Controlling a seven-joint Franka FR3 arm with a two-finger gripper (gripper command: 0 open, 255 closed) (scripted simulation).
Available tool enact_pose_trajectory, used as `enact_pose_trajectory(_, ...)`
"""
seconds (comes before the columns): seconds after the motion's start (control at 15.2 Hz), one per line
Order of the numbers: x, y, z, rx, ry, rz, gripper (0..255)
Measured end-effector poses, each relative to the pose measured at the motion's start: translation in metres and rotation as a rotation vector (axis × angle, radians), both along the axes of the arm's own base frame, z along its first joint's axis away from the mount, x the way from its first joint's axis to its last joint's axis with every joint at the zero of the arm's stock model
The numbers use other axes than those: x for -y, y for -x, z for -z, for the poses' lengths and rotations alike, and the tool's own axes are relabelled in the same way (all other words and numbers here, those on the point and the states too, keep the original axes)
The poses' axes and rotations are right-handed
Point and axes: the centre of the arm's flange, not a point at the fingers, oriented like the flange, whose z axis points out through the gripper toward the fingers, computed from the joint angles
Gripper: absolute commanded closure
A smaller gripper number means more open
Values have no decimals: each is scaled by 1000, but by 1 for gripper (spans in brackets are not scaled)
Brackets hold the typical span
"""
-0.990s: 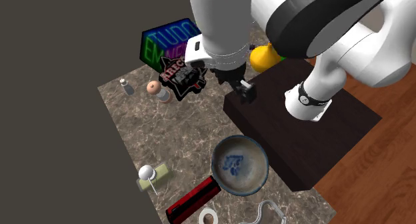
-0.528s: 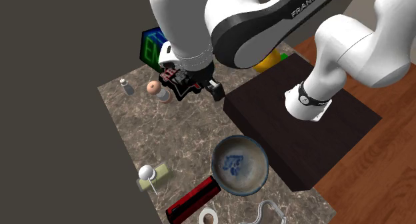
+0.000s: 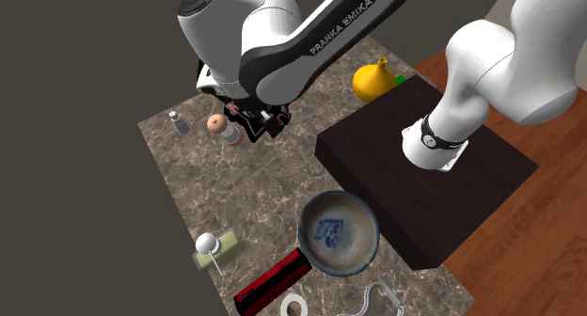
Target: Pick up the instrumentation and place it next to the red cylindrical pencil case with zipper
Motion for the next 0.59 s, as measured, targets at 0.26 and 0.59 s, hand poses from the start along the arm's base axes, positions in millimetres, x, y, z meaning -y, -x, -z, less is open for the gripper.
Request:
enact_pose_trajectory(0.26,41,-19,23,8,4,16,0)
enact_pose_trajectory(0.59,98,-42,50,19,10,36,0)
